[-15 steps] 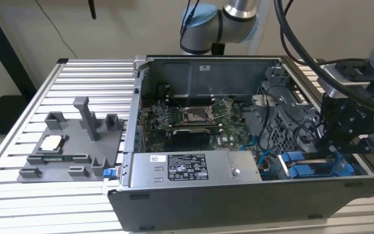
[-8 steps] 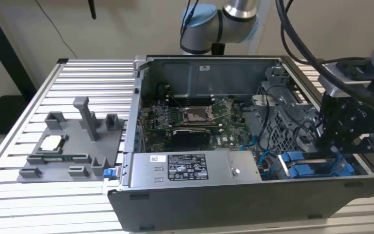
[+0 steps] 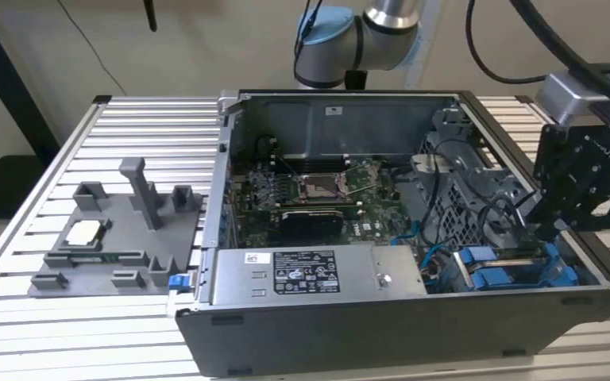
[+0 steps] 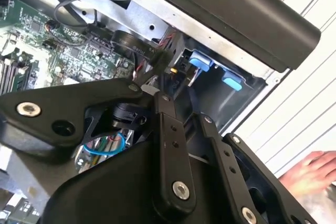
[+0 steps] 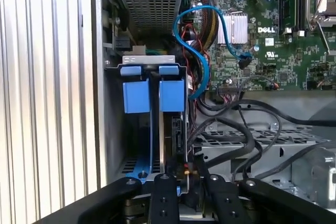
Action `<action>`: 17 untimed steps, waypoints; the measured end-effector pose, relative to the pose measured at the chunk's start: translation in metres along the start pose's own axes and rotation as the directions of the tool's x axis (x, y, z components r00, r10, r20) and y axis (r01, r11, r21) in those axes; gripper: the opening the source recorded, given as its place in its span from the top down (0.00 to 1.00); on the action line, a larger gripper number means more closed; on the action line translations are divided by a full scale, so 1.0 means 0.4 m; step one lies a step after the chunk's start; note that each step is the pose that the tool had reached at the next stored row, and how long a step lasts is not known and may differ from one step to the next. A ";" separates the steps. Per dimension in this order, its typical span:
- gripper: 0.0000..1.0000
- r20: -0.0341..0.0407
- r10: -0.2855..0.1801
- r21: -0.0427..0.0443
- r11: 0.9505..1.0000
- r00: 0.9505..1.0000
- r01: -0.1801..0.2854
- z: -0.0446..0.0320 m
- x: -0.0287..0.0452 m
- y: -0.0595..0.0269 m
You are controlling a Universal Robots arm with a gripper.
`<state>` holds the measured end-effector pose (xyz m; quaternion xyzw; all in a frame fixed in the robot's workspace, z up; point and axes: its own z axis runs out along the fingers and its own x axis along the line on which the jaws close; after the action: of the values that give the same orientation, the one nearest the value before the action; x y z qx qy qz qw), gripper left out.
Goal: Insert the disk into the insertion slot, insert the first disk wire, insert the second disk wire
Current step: 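Insert the first disk wire, then insert the second disk wire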
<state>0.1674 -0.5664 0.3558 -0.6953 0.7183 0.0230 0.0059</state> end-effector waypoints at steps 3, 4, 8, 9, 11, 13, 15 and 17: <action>0.73 0.000 0.000 0.000 1.000 1.000 0.000 -0.023 -0.001 0.001; 0.73 0.000 0.000 0.000 1.000 1.000 0.000 -0.031 -0.002 0.001; 0.73 0.000 0.000 0.000 1.000 1.000 0.000 -0.063 -0.003 0.002; 0.73 0.000 0.000 0.000 1.000 1.000 0.000 -0.070 -0.004 0.002; 0.73 0.000 0.000 0.000 1.000 1.000 0.000 -0.075 -0.004 0.003; 0.73 0.000 0.000 0.000 1.000 1.000 0.000 -0.075 -0.004 0.003; 0.73 0.000 0.000 0.000 1.000 1.000 0.000 -0.075 -0.004 0.003; 0.73 0.000 0.000 0.000 1.000 1.000 0.000 -0.075 -0.004 0.003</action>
<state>0.1671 -0.5660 0.3859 -0.6953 0.7183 0.0229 0.0059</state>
